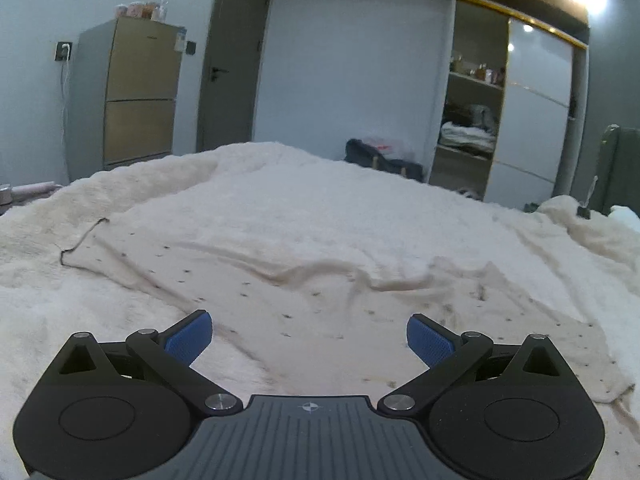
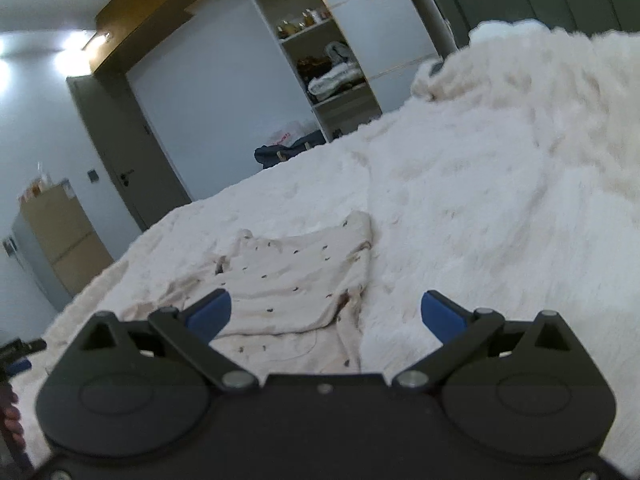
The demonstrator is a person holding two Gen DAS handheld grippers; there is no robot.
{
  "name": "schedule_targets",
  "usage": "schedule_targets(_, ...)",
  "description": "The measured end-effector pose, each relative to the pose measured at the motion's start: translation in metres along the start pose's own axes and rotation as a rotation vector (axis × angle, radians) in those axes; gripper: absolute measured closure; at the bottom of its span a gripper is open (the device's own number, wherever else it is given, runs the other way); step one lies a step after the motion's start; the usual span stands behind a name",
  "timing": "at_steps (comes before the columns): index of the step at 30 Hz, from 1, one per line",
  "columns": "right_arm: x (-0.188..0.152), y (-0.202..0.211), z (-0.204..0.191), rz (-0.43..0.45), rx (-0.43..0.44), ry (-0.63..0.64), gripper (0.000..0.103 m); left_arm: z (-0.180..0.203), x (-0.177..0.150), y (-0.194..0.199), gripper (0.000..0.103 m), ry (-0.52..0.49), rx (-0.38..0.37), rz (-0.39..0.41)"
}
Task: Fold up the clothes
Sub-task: 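Open the right tool and release the folded shirt, then pinch the folded shirt edge with the left tool and straighten it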
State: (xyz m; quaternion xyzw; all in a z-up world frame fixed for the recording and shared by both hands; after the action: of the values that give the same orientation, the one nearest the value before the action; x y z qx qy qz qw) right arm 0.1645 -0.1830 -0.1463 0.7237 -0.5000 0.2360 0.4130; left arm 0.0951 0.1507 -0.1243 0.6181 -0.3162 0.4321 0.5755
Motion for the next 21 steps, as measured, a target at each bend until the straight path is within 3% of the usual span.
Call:
schedule_targets(4,-0.004,0.001,-0.007,-0.001,-0.017,0.056,0.001,-0.023,0.002,0.002,0.000,0.025,0.029,-0.057)
schedule_targets(7,-0.009,0.002,-0.015,-0.008,-0.004,0.101,0.001,-0.047,0.007,0.001,0.000,0.041,0.043,-0.039)
schedule_targets(10,-0.013,-0.005,-0.021,-0.016,-0.027,0.161,0.001,-0.085,0.008,-0.001,0.000,0.144,0.022,-0.004)
schedule_targets(19,-0.019,-0.009,-0.040,0.078,-0.112,0.297,0.002,-0.217,-0.003,-0.068,0.002,0.692,-0.011,0.061)
schedule_targets(20,-0.020,-0.007,-0.043,0.094,-0.119,0.313,0.002,-0.235,-0.008,-0.078,0.005,0.782,-0.026,0.084)
schedule_targets(21,-0.021,-0.007,-0.044,0.100,-0.121,0.320,0.002,-0.251,-0.014,-0.089,0.016,0.860,-0.035,0.105)
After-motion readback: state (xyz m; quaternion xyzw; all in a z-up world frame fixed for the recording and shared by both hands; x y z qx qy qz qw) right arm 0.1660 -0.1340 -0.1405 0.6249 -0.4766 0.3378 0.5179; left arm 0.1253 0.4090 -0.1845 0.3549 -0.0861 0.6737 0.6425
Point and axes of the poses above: each gripper's, at about its wrist camera, not at the fingertips, and y roughly against the way its jaws point, z to its right, x to its top, the point moved 4 cm from there along -y, roughly the way its jaws point, and after that the axes turned 8 degrees about -y, right-handed, at the moved point
